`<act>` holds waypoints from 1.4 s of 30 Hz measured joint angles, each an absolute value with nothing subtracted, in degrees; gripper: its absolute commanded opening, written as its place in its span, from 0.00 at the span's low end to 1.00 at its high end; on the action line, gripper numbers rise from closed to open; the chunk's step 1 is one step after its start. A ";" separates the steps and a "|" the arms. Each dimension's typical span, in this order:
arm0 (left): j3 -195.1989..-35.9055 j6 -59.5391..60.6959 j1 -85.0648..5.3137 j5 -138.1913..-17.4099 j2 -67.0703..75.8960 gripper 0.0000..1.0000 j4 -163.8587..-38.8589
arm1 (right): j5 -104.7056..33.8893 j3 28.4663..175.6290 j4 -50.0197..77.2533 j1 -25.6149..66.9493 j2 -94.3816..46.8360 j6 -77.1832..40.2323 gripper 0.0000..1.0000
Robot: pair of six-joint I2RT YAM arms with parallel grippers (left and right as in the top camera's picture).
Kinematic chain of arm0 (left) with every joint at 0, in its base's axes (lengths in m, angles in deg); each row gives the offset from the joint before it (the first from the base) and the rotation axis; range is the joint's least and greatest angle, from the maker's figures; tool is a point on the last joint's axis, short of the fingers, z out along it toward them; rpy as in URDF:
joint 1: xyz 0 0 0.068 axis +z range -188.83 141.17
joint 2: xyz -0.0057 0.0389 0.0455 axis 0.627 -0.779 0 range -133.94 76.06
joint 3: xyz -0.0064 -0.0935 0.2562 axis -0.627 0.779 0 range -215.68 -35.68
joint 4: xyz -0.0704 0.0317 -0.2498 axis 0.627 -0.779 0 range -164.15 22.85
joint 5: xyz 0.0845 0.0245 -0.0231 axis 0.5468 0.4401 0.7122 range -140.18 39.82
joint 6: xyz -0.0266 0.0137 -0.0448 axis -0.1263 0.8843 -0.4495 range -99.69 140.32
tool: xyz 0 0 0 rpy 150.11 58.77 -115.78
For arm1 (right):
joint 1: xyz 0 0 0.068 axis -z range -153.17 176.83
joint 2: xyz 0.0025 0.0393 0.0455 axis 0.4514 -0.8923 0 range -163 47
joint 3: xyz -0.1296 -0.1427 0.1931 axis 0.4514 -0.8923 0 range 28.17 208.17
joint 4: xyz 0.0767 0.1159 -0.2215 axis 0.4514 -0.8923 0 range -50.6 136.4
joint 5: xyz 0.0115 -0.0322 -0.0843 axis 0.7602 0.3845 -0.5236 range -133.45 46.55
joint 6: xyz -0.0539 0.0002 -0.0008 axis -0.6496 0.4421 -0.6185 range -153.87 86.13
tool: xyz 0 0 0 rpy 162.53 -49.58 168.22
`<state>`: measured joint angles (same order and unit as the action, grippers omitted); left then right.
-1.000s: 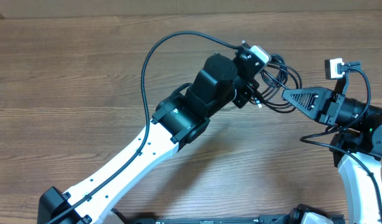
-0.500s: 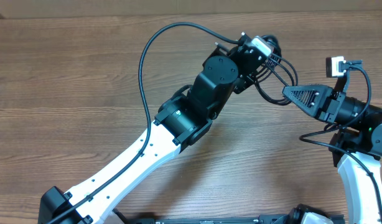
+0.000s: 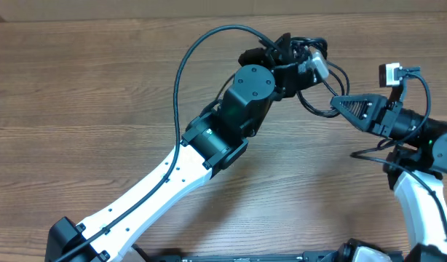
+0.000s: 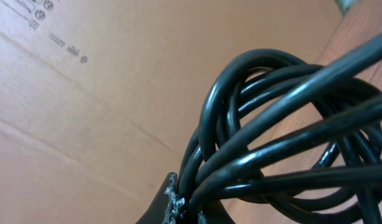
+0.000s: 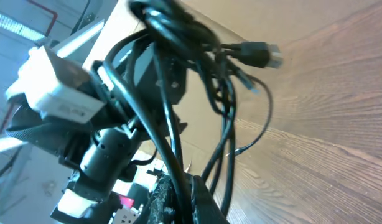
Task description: Untangle cables
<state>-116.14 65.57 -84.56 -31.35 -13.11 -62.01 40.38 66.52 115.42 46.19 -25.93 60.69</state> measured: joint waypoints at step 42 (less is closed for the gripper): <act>-115.97 5.94 -89.06 -25.58 -13.11 0.04 -84.04 | 36.01 66.52 117.67 46.64 -32.33 57.41 0.99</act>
<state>-115.97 5.94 -89.06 -25.58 -13.11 -84.04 36.01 66.52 117.67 46.64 -32.33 57.41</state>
